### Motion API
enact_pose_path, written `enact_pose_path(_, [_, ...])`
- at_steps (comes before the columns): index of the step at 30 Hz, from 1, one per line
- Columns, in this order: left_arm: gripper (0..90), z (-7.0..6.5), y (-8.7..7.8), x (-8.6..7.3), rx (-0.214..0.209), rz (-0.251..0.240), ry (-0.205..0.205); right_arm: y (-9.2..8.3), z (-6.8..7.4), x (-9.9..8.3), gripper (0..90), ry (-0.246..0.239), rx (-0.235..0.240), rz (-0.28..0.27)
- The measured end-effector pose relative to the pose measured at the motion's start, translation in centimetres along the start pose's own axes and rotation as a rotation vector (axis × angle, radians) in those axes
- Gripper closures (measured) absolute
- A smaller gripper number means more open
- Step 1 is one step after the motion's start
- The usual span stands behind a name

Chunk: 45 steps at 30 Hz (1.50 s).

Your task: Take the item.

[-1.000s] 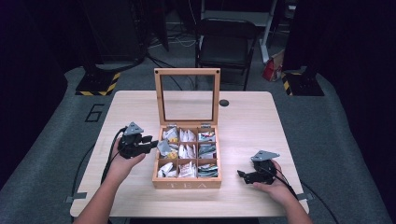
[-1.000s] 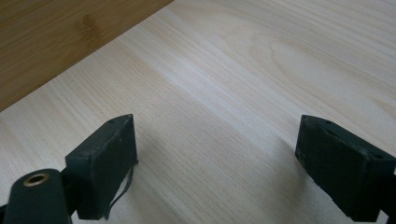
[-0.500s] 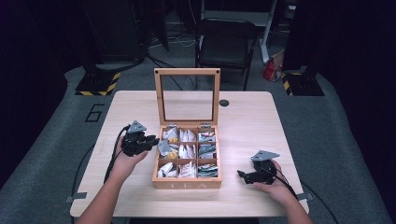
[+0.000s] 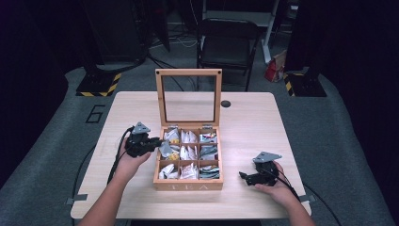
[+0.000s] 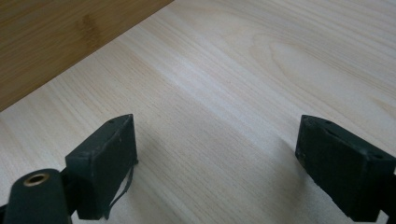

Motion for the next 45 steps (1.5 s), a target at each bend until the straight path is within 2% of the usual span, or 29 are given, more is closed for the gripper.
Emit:
enact_pose_path(8, [79.4,0.0,0.3,-0.3,-0.006,0.015,0.007,0.0,0.0,0.0,11.9,0.003,-0.003,-0.001])
enact_pose_path(12, [81.8,0.0,0.4,-0.4,-0.006,0.008,-0.002,0.0,0.0,0.0,11.9,0.002,-0.003,-0.001])
enact_pose_path(16, [84.1,-0.1,0.4,-0.4,0.001,0.017,0.026,0.0,0.0,0.0,11.9,0.001,-0.001,0.000])
enact_pose_path(22, [88.6,-0.1,0.4,-0.4,-0.005,0.011,0.014,0.0,0.0,0.0,11.9,0.003,-0.001,0.001])
enact_pose_path(32, [90.0,-0.2,0.3,-0.3,-0.006,0.013,0.033,0.0,0.0,0.0,11.9,0.000,-0.001,0.001])
enact_pose_path(37, [90.0,-0.2,-0.2,-0.1,-0.008,-0.006,0.022,0.0,0.0,0.0,11.9,0.002,-0.001,0.000])
enact_pose_path(38, [90.0,-0.1,-0.4,-0.1,-0.008,0.000,0.035,0.0,0.0,0.0,11.9,0.002,-0.002,0.000])
enact_pose_path(39, [90.0,-0.2,-0.5,0.0,-0.006,-0.017,0.023,0.0,0.0,0.0,11.9,0.001,0.000,0.002])
enact_pose_path(41, [90.0,-0.2,-0.7,0.1,-0.010,-0.015,0.027,0.0,0.0,0.0,11.9,0.002,-0.003,0.000])
enact_pose_path(45, [90.0,-0.5,-1.3,0.7,-0.015,-0.042,0.041,0.0,0.0,0.0,11.9,-0.001,0.003,0.002])
Point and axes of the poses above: each handheld gripper's, and its own axes: y roughly forward along the jaws, x roughly out of its top, z roughly to its left, the point moved 1 cm from there along y, roughly forward along the jaws
